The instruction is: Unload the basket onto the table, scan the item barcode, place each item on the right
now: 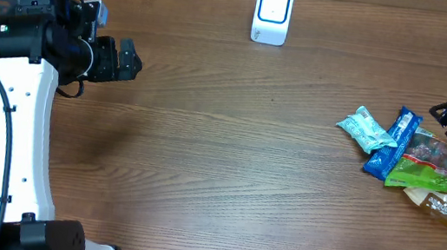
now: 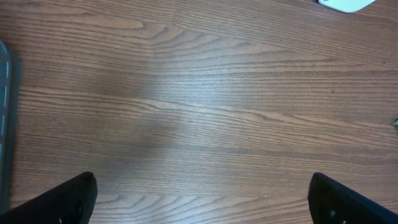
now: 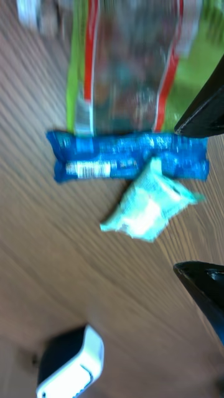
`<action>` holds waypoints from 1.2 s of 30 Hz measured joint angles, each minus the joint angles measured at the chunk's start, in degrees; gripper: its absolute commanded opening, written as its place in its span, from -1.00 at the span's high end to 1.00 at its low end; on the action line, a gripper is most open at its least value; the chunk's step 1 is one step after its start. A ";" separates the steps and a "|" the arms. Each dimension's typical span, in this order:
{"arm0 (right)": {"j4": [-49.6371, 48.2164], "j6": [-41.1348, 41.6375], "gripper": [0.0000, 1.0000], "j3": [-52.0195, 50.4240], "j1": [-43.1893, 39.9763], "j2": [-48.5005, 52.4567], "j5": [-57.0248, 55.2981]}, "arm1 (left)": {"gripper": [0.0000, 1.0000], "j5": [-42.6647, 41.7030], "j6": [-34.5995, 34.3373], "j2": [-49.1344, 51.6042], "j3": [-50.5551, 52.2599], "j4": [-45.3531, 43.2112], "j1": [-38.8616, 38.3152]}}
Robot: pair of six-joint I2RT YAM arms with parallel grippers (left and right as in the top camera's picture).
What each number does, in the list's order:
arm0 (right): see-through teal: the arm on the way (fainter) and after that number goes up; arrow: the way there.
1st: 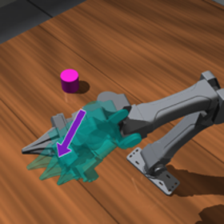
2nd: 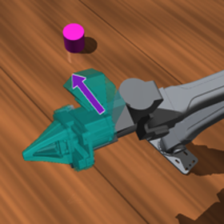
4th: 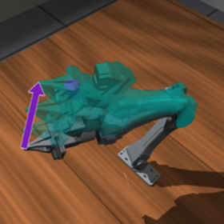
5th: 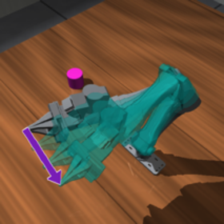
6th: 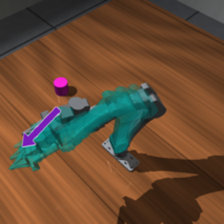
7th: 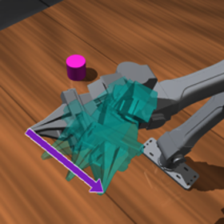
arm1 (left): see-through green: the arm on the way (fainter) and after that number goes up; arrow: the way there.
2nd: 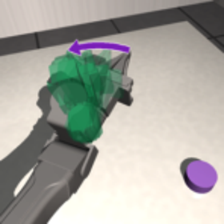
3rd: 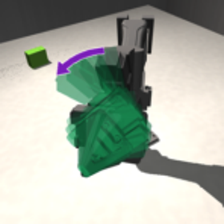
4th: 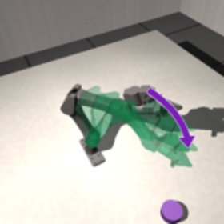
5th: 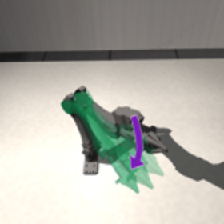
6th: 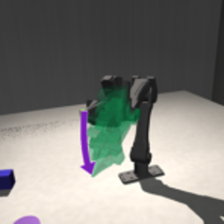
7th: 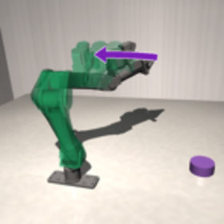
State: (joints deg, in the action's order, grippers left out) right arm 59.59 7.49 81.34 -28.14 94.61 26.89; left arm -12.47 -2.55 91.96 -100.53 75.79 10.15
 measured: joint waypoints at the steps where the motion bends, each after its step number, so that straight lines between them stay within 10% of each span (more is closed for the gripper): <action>1: 0.13 0.00 -0.25 0.15 0.02 -0.09 1.09 | -0.99 0.00 0.00 0.00 0.00 0.02 0.02; 6: 1.92 -0.07 -0.35 2.89 1.25 -3.78 7.69 | -0.99 0.00 0.00 0.00 0.00 0.00 0.02; 10: 3.76 -2.12 -1.00 5.53 6.43 -11.41 10.73 | -0.99 0.02 0.00 0.00 0.00 0.00 0.02; 21: 7.98 -5.07 -1.00 6.54 23.28 -31.89 10.95 | -1.00 0.00 0.00 0.00 0.00 0.00 0.02; 36: 11.87 -4.87 -1.00 6.54 25.94 -35.80 4.24 | -0.99 0.00 0.00 0.00 0.00 0.00 0.02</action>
State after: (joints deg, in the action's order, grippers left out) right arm 71.46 2.61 87.88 -2.20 58.81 31.14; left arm -12.47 -2.55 91.96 -100.53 75.79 10.17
